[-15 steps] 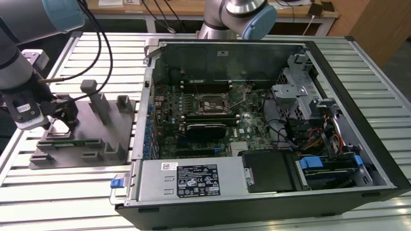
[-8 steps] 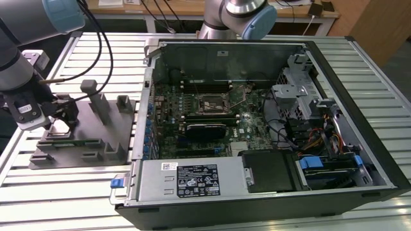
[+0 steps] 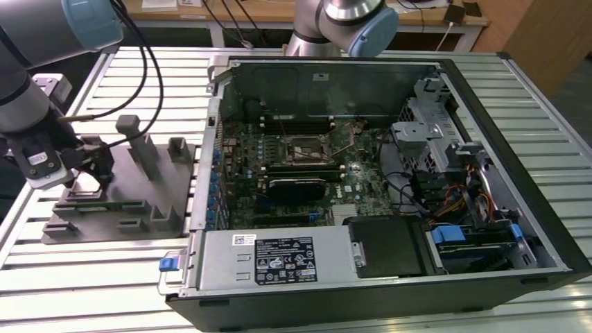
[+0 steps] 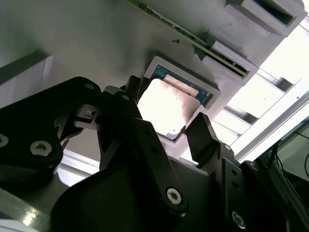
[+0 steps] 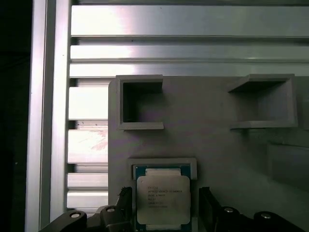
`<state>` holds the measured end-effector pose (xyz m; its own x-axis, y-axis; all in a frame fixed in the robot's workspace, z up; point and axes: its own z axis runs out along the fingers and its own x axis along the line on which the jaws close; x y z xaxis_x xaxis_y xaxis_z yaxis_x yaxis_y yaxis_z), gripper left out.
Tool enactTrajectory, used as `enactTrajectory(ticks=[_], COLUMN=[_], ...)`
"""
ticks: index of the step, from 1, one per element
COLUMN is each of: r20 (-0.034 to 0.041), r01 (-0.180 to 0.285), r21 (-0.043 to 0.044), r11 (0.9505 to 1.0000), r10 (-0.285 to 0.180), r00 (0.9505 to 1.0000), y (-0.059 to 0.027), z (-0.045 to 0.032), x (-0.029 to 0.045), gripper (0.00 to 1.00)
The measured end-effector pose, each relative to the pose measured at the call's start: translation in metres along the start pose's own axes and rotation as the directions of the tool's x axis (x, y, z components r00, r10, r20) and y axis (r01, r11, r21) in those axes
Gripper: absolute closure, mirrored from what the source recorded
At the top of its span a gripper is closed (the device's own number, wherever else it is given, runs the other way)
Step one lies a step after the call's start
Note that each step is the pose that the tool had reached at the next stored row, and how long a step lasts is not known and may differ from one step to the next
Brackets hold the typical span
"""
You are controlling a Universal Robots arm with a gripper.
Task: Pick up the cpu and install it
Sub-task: 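Pick up the cpu and move it towards the insertion slot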
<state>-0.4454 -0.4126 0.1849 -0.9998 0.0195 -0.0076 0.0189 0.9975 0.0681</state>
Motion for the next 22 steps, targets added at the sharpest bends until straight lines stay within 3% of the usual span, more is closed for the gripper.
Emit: enactTrajectory(ticks=[16, 22], r20=[-0.0002, -0.0002], r01=[0.001, 0.001], r21=[-0.0002, -0.0002], r11=[1.0000, 1.0000], r10=[-0.001, -0.001], r00=[1.0000, 1.0000], y=[-0.0001, -0.0002], z=[0.0022, 0.0023], x=[0.0000, 0.0000], gripper=[0.34, 0.42])
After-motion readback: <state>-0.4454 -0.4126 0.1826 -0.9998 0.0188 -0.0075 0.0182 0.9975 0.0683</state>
